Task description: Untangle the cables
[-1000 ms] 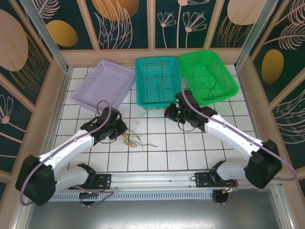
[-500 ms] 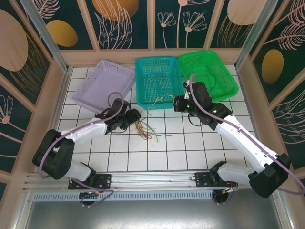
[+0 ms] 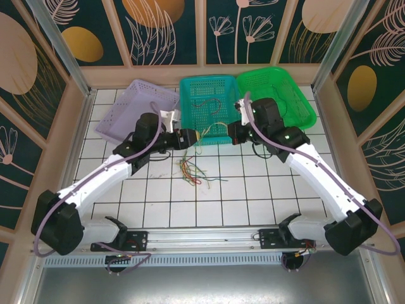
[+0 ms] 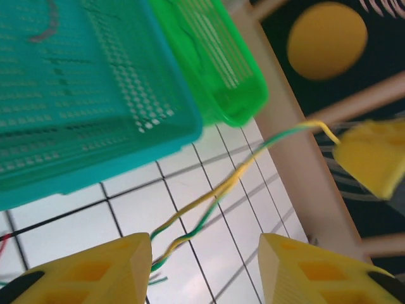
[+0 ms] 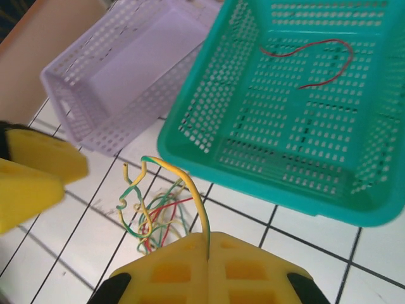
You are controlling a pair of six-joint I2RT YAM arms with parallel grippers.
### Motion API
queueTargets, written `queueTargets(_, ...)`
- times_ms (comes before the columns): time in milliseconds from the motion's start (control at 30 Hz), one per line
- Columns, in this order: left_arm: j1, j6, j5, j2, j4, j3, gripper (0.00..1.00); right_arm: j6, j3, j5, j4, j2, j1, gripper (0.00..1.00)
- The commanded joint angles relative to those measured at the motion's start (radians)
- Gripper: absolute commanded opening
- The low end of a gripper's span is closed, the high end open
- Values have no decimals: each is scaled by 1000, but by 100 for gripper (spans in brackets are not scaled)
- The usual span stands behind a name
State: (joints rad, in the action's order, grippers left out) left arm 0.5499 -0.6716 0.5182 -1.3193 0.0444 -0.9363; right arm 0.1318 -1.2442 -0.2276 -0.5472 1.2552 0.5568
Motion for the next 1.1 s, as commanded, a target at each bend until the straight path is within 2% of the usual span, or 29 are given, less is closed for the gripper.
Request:
queueTargets(0,2,121,175,-39,41,-62,49,-93,-54,-136,-72,43,-34,0)
queueTargets(167,-1,197,194,-89,-35,-122,48,-109,-77,-211,-106,72,-63,0)
queueTargets(267,-1,237,158,-104,-83,-134,48,-104,-76,-247,-109,73,-67,0)
queueTargets(567,-5,295,118,-112,-148,-129,48,-101,-69,-273,-115,77,-80,0)
queueTargets(933,-13,289,126,-109,-140,-100,32,-103,-68,-311,-111,80,-92,0)
queueTargets(1067,-13,287,143,-120,-135,-97,31,-97,-66,-307,-107,79,-94,0)
